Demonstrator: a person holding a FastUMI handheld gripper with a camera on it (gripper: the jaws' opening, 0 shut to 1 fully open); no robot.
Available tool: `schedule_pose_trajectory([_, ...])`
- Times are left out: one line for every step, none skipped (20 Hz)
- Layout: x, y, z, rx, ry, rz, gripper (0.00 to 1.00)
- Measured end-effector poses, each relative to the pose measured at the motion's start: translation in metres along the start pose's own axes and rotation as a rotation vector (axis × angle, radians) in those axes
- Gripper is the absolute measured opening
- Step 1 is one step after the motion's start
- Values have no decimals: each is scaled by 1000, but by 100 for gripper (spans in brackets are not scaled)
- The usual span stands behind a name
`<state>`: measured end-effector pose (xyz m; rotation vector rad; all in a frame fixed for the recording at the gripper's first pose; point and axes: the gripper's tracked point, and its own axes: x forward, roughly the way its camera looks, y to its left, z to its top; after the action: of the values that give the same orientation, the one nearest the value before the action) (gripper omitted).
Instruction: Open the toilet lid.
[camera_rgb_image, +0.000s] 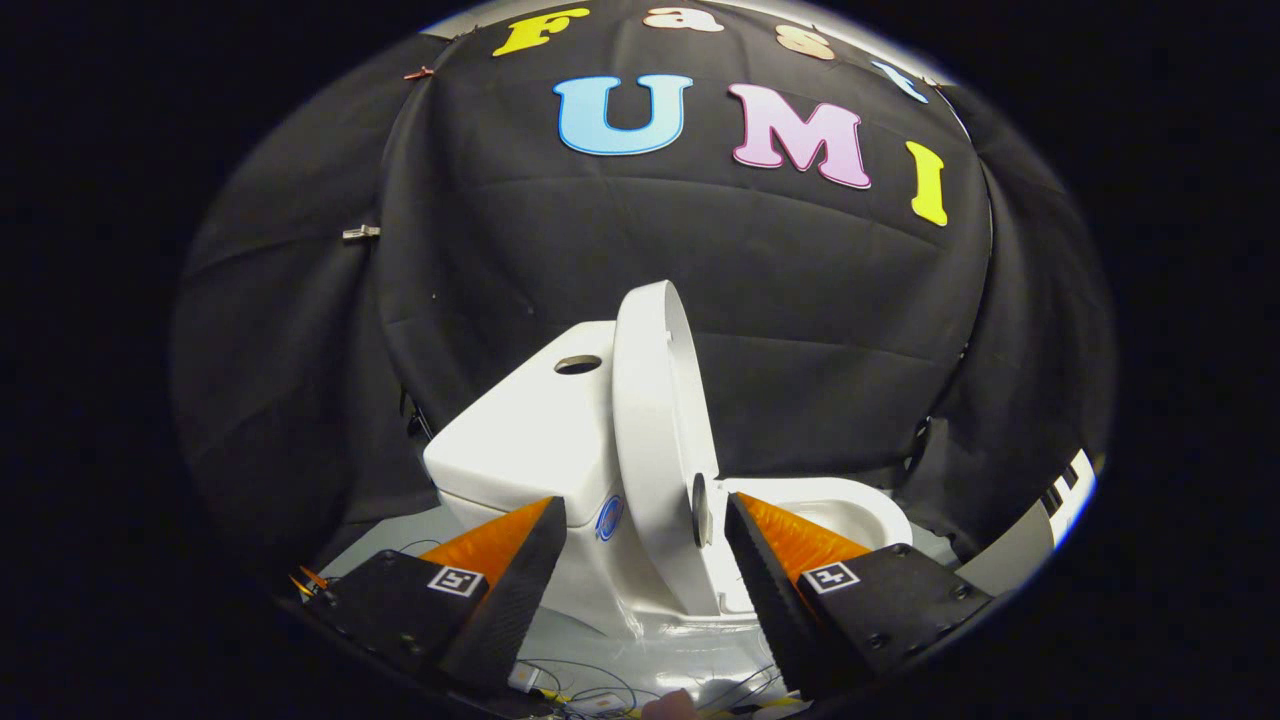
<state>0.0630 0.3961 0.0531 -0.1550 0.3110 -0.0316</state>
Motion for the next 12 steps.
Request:
schedule_pose_trajectory([-4, 1, 3, 1, -3, 12, 100])
schedule_pose_trajectory([-8, 0, 8, 3, -9, 22, 100])
schedule_pose_trajectory([-13, 1, 13, 8, -19, 40, 100])
schedule_pose_trajectory([-18, 3, 16, 7, -22, 58, 100])
schedule_pose_trajectory([-24, 4, 20, 4, -25, 70, 100])
schedule_pose_trajectory([-30, 0, 25, 3, -34, 78, 100])
schedule_pose_trajectory([-36, -2, 32, 1, -51, 91, 100])
schedule_pose_trajectory([-42, -5, 37, 0, -64, 101, 100])
schedule_pose_trajectory([-46, -10, 42, 1, -69, 113, 99])
schedule_pose_trajectory([-50, -15, 46, 6, -76, 120, 100])
schedule_pose_trajectory([-53, -22, 50, 6, -80, 124, 99])
schedule_pose_trajectory([-57, -28, 54, 7, -82, 128, 99])
